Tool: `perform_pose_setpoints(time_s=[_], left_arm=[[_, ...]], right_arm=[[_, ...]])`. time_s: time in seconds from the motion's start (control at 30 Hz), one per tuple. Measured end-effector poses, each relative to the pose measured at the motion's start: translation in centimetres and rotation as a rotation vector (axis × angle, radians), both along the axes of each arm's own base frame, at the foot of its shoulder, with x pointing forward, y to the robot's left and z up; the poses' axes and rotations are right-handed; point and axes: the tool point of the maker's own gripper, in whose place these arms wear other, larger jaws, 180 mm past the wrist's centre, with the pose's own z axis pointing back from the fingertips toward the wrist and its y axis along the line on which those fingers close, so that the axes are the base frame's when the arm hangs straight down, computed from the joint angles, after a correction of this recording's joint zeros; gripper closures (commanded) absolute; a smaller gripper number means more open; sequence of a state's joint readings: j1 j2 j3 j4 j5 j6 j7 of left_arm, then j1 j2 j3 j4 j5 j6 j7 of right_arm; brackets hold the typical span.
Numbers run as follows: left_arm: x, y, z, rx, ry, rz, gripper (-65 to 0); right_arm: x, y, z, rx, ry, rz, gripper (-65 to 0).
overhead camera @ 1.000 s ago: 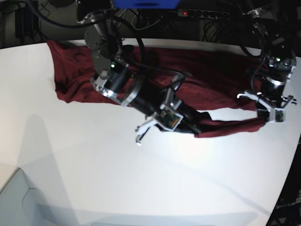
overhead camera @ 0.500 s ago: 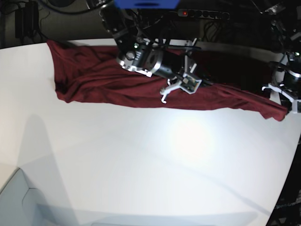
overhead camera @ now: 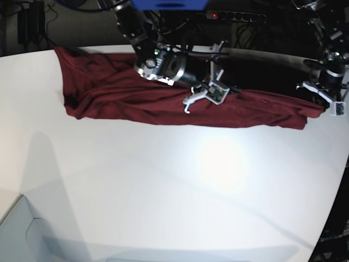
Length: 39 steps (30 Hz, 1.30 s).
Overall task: Layout the t-shirt on the table in an organized manner, then fold the t-shirt properly
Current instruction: 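Lay the sleeve along the folded shirt body with both grippers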
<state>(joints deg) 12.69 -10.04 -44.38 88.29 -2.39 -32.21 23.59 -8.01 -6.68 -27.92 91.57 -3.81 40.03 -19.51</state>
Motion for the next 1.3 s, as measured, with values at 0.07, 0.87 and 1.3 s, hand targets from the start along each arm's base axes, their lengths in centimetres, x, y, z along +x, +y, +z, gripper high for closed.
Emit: perform_pose_setpoints(time_s=[0.07,0.87,1.3], left_arm=[[-0.3,-0.1,-0.8,-0.017,0.015,0.007,-0.3],[-0.7,0.1,-2.0,-0.034,0.045,0.021,-0.3],[0.5,-2.3,-2.3,-0.032,0.058,-0.06,-7.5]], right_arm=[[-0.5,0.0,-0.3,0.0,0.013,0.0,0.0],[-1.1,-5.7,-0.5,-0.086,-0.042,-0.047,-25.6],[3.3,-13.9,-1.9,-0.16,-0.025,-0.3,-26.0]])
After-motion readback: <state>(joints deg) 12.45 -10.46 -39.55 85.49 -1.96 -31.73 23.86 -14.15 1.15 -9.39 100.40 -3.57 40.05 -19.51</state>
